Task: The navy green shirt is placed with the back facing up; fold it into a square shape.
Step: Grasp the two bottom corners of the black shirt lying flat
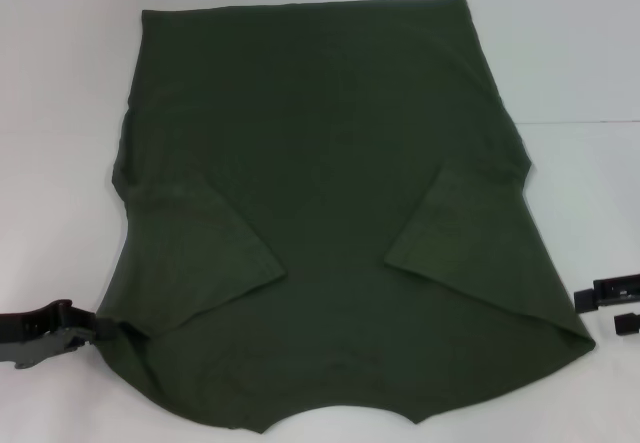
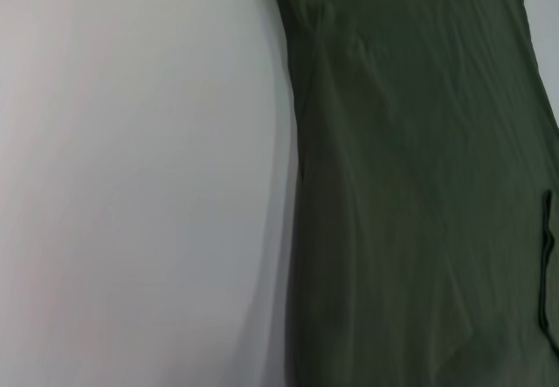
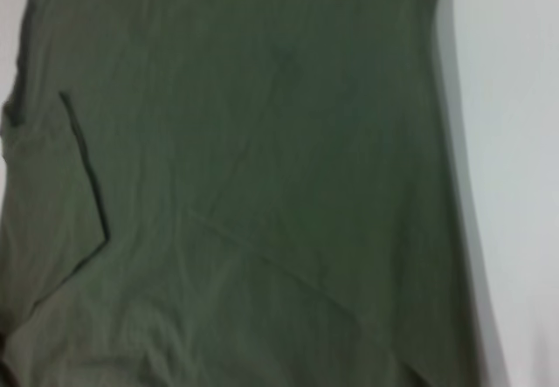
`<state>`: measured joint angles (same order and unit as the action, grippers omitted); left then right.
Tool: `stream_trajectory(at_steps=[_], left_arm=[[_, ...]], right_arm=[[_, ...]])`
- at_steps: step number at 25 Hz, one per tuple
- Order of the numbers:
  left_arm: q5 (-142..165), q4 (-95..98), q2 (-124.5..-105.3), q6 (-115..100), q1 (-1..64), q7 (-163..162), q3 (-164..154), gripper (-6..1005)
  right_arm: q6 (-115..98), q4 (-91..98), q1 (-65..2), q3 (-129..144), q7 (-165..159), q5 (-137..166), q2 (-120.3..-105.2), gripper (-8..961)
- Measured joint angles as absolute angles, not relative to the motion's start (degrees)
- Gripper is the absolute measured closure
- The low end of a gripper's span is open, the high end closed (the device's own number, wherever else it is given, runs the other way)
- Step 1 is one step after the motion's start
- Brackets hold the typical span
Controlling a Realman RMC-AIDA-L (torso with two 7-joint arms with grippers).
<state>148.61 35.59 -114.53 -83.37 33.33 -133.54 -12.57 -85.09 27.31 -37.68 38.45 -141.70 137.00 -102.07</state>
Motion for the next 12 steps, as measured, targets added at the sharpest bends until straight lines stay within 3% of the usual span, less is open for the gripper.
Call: stream_trajectory(at_steps=[12], left_arm=[[148.6, 35.6, -114.44, -83.4, 33.3, -133.5, -12.4, 969]], right_arm=[[-82.0, 25.8, -38.3, 38.9, -141.5, 139.6, -103.30, 9]])
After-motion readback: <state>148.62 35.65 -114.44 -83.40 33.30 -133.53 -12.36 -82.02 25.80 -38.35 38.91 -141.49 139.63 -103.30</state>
